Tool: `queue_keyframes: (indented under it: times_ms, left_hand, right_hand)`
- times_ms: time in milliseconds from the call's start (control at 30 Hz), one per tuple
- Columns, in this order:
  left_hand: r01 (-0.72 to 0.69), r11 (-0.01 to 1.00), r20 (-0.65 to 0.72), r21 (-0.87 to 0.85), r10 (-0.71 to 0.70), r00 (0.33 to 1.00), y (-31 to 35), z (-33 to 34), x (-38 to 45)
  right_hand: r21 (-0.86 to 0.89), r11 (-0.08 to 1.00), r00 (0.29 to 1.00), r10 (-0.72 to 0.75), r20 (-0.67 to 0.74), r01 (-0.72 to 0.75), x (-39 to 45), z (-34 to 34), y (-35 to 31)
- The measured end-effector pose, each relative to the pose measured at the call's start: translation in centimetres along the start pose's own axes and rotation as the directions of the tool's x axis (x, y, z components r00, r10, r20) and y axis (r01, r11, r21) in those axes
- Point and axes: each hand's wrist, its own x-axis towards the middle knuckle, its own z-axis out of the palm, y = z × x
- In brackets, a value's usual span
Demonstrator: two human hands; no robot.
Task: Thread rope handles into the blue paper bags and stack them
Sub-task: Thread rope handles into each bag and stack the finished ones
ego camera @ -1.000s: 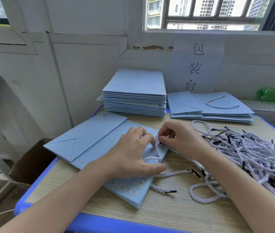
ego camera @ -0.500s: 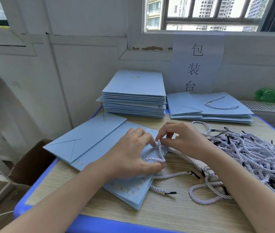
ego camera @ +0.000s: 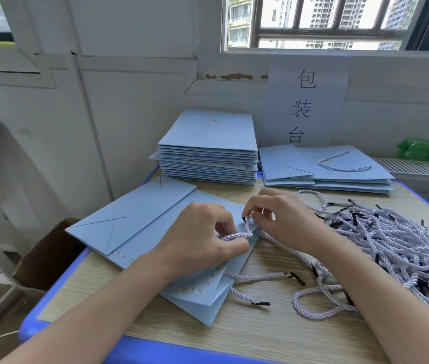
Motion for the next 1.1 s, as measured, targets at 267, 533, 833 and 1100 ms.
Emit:
queue_keyframes:
  times_ms: [267,533,833,1100]
  left_hand:
    - [0.052,0.995,-0.169,-0.084,-0.065,0.983,-0.1,-0.4,0.2]
    - [0.098,0.982,-0.240,-0.162,-0.136,0.961,0.0,-0.9,0.3]
    - [0.126,0.987,-0.219,-0.099,-0.145,0.965,-0.4,-0.8,0.4]
    - [0.120,0.989,-0.099,0.085,-0.111,0.989,-1.3,-0.4,0.7]
  right_hand:
    - [0.086,0.995,0.987,0.065,-0.144,-0.053,-0.2,-0.4,-0.2]
    - [0.113,0.979,0.973,0.182,-0.141,-0.167,0.1,0.3,-0.4]
    - [0.192,0.953,0.972,0.236,0.010,-0.233,-0.1,-0.8,-0.6]
    - [-0.057,0.907,0.889,0.393,-0.236,-0.417,-0.3,-2.4,2.0]
